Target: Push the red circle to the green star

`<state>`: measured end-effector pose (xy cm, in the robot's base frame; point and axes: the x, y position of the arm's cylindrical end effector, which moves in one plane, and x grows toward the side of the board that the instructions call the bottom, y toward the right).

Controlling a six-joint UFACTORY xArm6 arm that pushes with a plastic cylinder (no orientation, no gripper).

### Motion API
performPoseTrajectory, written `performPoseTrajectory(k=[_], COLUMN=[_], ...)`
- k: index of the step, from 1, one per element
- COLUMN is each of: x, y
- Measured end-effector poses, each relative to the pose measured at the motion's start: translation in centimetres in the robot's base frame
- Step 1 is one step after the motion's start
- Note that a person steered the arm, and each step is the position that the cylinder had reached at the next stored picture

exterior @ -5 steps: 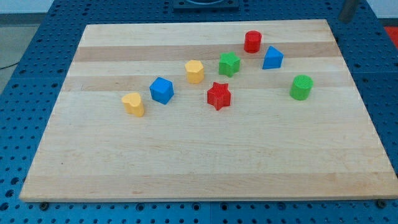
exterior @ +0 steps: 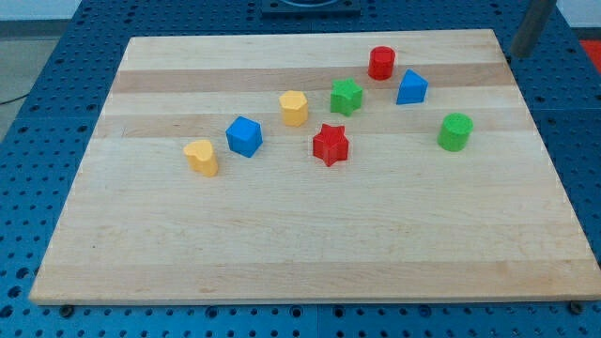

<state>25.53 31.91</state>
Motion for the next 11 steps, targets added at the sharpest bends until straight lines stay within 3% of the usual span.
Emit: performPoseTrajectory(k=[2,4,5,7,8,11], x=[2.2,8.0,8.5,0.6,0.8,7.7], y=[-1.4,-9.9,-13.8,-17.6,-22.5,-24.2])
